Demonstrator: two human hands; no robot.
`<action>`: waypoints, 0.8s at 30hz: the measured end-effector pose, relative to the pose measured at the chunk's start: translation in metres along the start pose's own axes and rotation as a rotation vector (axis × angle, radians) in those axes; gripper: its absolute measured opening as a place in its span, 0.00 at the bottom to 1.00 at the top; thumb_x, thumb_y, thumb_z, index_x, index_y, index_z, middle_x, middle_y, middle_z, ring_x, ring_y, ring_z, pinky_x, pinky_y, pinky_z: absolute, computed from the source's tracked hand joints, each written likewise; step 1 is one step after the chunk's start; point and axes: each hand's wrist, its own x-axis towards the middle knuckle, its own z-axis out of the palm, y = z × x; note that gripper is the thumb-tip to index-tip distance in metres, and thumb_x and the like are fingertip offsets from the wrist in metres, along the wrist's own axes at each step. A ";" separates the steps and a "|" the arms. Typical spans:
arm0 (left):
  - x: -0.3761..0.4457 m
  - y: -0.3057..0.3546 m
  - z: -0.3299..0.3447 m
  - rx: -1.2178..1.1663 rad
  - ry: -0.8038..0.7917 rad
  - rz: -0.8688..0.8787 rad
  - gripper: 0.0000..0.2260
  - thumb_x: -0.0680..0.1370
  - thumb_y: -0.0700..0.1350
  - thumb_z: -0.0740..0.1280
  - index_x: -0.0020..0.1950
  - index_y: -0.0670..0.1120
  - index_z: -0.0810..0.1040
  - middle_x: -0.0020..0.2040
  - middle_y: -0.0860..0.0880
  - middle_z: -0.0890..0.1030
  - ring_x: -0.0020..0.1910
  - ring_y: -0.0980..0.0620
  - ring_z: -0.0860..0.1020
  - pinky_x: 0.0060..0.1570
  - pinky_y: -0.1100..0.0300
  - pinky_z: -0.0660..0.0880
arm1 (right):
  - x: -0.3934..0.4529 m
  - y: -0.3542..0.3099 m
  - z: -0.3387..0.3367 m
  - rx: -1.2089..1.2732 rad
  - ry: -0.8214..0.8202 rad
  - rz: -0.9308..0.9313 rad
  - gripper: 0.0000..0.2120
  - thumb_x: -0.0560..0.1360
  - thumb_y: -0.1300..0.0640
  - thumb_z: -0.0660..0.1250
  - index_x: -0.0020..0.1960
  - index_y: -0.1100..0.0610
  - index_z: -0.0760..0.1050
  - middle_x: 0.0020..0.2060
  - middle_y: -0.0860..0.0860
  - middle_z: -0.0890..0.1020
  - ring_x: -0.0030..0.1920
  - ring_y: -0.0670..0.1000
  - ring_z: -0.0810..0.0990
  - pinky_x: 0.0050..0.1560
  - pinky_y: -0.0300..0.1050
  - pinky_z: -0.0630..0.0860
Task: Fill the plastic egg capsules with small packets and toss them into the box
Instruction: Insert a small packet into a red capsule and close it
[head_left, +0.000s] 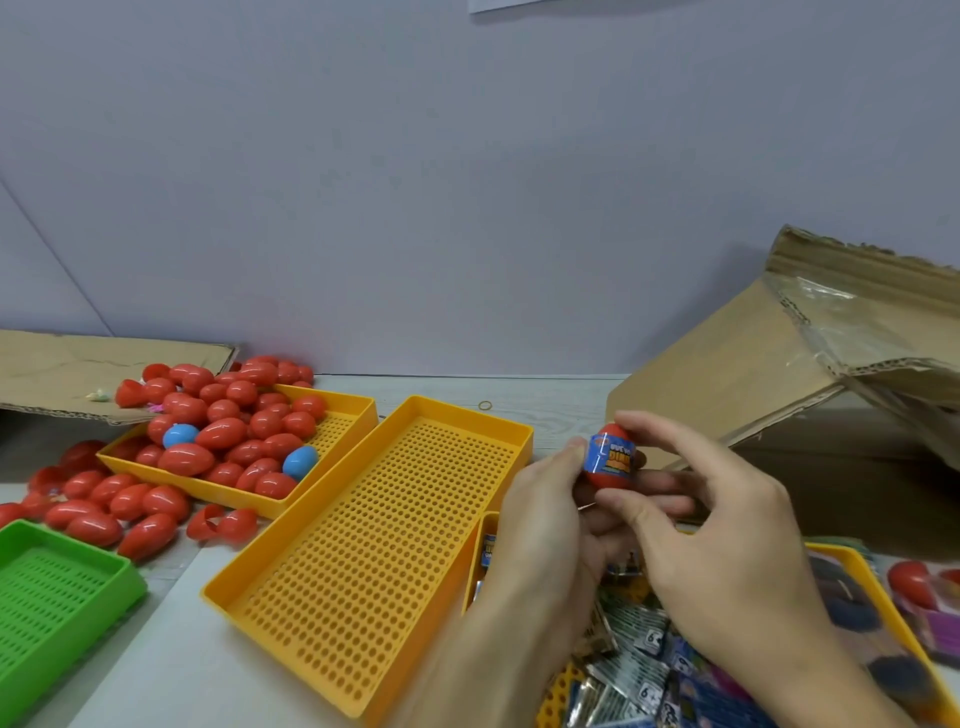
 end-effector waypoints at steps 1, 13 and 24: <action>0.001 0.000 -0.002 0.051 0.015 0.030 0.16 0.84 0.47 0.59 0.51 0.36 0.80 0.40 0.37 0.84 0.36 0.42 0.84 0.35 0.54 0.82 | 0.000 0.000 0.000 -0.020 0.004 0.012 0.27 0.69 0.66 0.76 0.57 0.38 0.78 0.49 0.36 0.82 0.48 0.38 0.81 0.42 0.28 0.77; 0.000 0.007 -0.008 0.168 0.039 0.168 0.08 0.77 0.42 0.71 0.43 0.38 0.83 0.41 0.40 0.83 0.37 0.47 0.83 0.36 0.61 0.80 | 0.003 -0.003 -0.001 -0.087 0.023 0.026 0.21 0.72 0.54 0.73 0.64 0.45 0.76 0.51 0.37 0.80 0.51 0.42 0.80 0.48 0.48 0.80; 0.016 0.036 0.050 0.280 0.104 0.263 0.07 0.77 0.42 0.71 0.50 0.40 0.78 0.46 0.38 0.84 0.41 0.46 0.86 0.41 0.59 0.83 | 0.001 -0.002 0.000 0.136 -0.055 0.262 0.11 0.80 0.46 0.59 0.62 0.39 0.71 0.51 0.39 0.81 0.54 0.40 0.78 0.54 0.43 0.78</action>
